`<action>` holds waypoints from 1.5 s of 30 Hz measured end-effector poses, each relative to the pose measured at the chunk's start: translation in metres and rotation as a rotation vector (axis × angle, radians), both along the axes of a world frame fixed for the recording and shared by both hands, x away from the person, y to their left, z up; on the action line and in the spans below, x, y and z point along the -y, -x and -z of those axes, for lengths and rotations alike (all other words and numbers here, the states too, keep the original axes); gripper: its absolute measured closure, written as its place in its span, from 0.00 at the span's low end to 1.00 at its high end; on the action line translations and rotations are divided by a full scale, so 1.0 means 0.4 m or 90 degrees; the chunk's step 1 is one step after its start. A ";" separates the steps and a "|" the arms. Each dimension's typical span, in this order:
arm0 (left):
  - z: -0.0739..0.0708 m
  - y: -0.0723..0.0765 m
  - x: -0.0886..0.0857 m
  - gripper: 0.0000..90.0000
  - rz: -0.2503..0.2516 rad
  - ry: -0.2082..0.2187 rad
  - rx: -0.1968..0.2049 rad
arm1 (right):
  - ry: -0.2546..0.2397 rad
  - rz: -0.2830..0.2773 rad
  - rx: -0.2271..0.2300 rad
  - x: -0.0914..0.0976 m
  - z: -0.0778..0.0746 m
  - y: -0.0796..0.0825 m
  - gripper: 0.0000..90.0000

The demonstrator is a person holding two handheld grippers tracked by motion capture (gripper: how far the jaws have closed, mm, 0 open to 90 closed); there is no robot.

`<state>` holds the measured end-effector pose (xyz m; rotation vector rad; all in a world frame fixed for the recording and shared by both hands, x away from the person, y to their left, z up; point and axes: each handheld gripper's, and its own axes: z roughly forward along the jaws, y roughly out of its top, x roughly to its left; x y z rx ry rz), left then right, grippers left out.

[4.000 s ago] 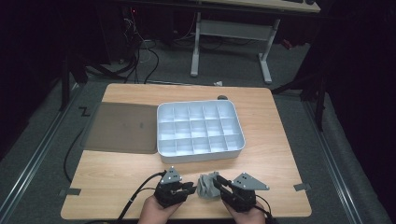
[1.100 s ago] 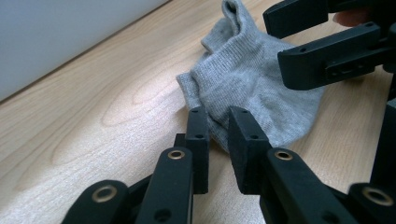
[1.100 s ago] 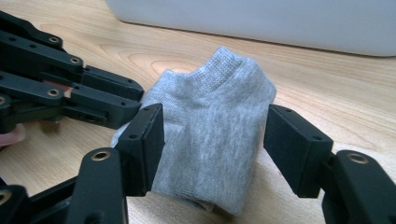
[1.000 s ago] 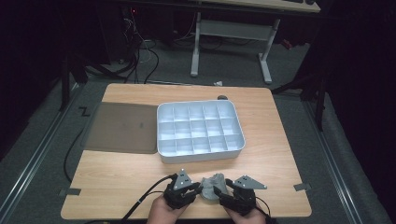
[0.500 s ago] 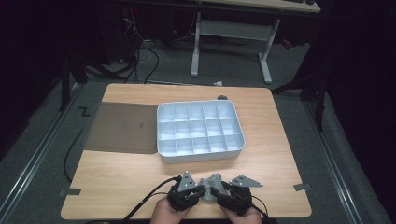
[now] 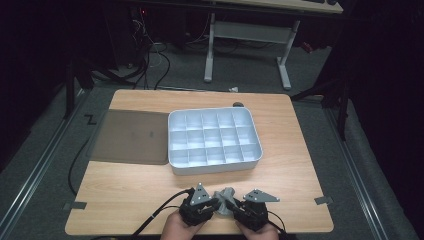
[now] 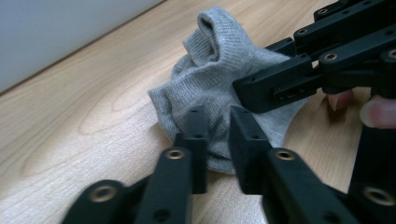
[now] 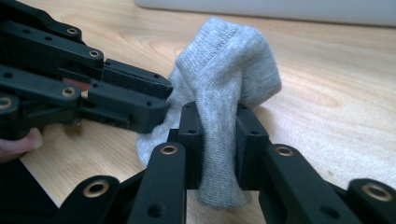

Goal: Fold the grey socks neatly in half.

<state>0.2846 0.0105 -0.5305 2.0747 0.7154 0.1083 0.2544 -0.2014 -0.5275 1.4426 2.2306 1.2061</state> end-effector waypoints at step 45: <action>0.007 0.004 0.006 0.89 -0.008 -0.022 0.029 | -0.010 0.029 0.004 0.039 -0.018 -0.007 0.97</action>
